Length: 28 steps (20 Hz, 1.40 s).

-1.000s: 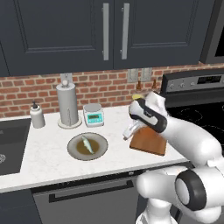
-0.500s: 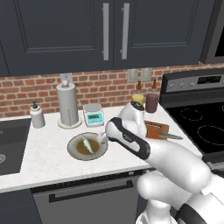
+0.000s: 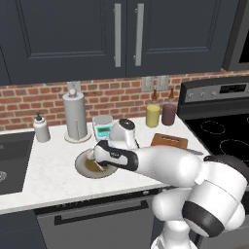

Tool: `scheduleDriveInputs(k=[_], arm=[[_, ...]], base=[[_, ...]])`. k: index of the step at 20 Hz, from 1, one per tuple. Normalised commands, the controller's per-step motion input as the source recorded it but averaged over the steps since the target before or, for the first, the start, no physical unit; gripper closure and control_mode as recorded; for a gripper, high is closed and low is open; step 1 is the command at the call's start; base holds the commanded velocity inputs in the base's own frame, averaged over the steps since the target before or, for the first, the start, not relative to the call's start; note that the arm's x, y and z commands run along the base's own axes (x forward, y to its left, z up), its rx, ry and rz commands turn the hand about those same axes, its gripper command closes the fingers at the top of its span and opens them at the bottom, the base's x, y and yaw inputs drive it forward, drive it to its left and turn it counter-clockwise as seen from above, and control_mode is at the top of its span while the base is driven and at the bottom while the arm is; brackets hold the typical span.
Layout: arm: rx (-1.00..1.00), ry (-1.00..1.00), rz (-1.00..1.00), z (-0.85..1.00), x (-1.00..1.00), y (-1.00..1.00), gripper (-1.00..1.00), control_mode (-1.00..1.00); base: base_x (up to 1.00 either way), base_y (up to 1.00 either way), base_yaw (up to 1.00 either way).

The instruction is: Pick up the knife from the drawer and place it on the cutting board. Then place the meat from the plate to the cutting board.

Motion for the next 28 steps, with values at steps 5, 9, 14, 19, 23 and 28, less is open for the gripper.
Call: scheduleDriveInputs(k=[5, 9, 14, 19, 23, 28], arm=[[0.00, 0.04, 0.00, 0.00, 0.46, -0.02, -1.00, -1.00], [-0.06, 0.07, 0.00, -0.16, 0.15, -0.01, -1.00, -1.00], [-0.17, 0.16, 0.00, -0.32, 0.05, 0.15, -1.00, -1.00], [-0.11, 0.15, 0.00, -0.17, 0.03, 0.13, -1.00, -1.00], [-0.01, 0.07, 0.00, -0.01, 0.24, 0.08, -1.00, -1.00], [0.00, 0.02, 0.00, -0.13, 0.20, 0.00, -1.00, -1.00]], base=[[0.00, 0.00, 0.00], [0.00, 0.00, 0.00], [0.00, 0.00, 0.00], [0.00, 0.00, 0.00], [0.00, 0.00, 0.00], [0.00, 0.00, 0.00]])
